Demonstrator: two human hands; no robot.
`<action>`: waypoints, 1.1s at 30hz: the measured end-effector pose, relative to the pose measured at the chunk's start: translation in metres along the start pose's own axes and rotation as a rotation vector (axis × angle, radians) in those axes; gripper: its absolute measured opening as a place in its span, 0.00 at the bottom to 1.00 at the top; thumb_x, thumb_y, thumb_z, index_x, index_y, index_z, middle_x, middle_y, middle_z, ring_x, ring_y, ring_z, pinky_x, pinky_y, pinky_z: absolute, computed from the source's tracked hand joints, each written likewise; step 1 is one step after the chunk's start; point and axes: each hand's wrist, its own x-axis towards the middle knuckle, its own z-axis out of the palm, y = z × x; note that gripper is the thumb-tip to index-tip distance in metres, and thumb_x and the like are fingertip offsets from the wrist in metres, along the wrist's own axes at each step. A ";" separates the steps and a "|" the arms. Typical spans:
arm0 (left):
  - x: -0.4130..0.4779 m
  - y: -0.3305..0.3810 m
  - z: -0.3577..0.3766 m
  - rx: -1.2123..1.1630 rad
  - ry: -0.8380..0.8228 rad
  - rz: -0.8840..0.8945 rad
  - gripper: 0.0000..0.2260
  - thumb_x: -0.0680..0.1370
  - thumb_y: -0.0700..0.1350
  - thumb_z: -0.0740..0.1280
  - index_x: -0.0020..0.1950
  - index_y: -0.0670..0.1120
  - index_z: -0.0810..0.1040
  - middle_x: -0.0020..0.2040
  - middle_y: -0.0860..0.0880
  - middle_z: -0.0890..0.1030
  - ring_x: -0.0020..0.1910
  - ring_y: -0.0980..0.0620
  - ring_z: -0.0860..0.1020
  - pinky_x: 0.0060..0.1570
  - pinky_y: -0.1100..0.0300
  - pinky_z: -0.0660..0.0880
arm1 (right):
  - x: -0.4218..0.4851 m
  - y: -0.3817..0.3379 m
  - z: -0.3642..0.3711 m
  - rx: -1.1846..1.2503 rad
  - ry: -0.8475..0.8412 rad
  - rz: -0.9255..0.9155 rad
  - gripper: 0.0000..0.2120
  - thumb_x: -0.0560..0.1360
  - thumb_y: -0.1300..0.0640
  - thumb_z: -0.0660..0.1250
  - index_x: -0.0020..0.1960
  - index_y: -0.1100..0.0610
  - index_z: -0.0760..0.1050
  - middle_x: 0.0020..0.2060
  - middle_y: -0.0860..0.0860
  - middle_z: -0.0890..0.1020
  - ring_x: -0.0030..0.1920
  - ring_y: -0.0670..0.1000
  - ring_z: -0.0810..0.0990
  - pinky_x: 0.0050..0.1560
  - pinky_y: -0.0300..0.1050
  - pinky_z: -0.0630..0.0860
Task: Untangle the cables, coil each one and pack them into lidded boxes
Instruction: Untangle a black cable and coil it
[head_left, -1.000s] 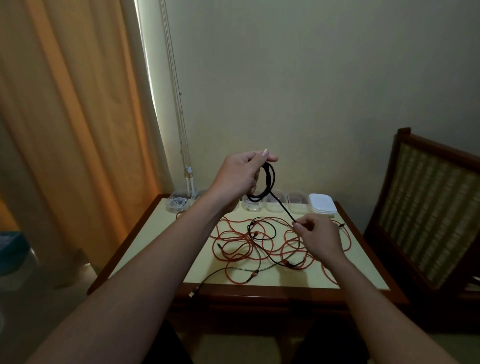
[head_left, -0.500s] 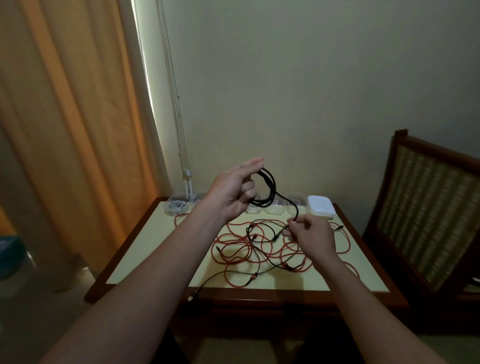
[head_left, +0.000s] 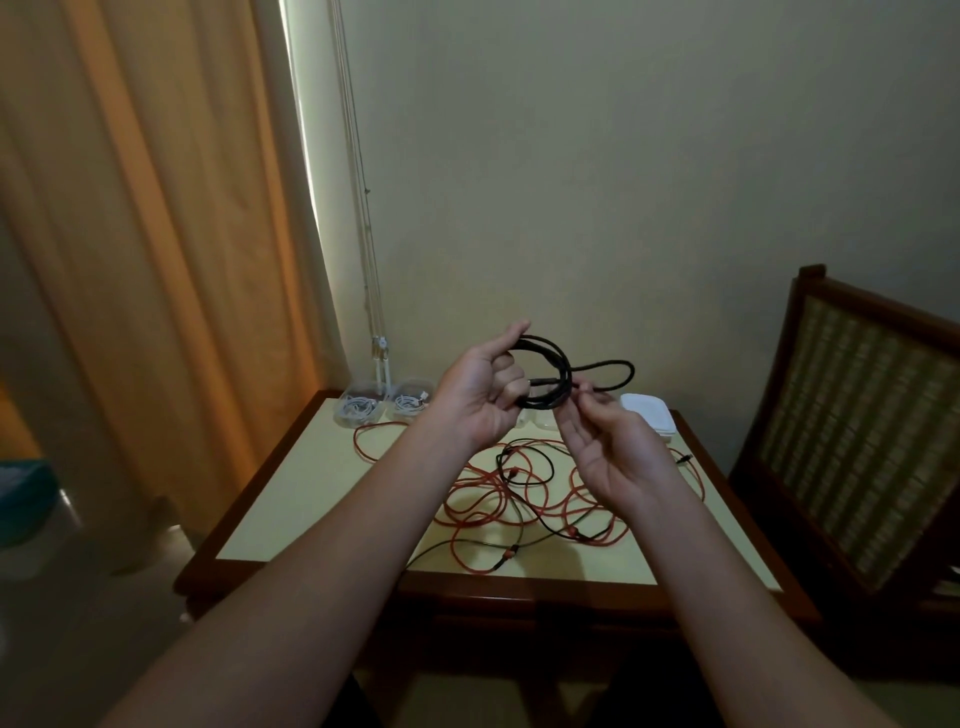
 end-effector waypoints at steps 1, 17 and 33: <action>-0.001 0.001 0.000 -0.011 -0.006 -0.006 0.06 0.81 0.41 0.65 0.47 0.43 0.80 0.20 0.54 0.56 0.14 0.57 0.54 0.14 0.67 0.51 | -0.001 -0.001 0.001 -0.003 -0.002 0.000 0.09 0.82 0.71 0.57 0.50 0.65 0.76 0.46 0.60 0.85 0.45 0.53 0.87 0.49 0.46 0.84; -0.002 0.012 -0.002 -0.042 -0.020 -0.018 0.05 0.81 0.41 0.65 0.51 0.43 0.81 0.20 0.55 0.57 0.15 0.57 0.54 0.13 0.66 0.52 | 0.002 0.007 0.013 0.181 0.009 0.057 0.07 0.80 0.70 0.60 0.47 0.64 0.76 0.42 0.59 0.84 0.38 0.53 0.87 0.38 0.44 0.84; 0.006 -0.021 -0.014 0.439 -0.016 0.094 0.07 0.84 0.39 0.58 0.54 0.42 0.75 0.26 0.50 0.68 0.24 0.52 0.69 0.33 0.56 0.70 | 0.002 0.006 0.029 -0.208 0.260 0.063 0.13 0.76 0.69 0.49 0.38 0.57 0.65 0.20 0.50 0.68 0.21 0.50 0.67 0.33 0.43 0.56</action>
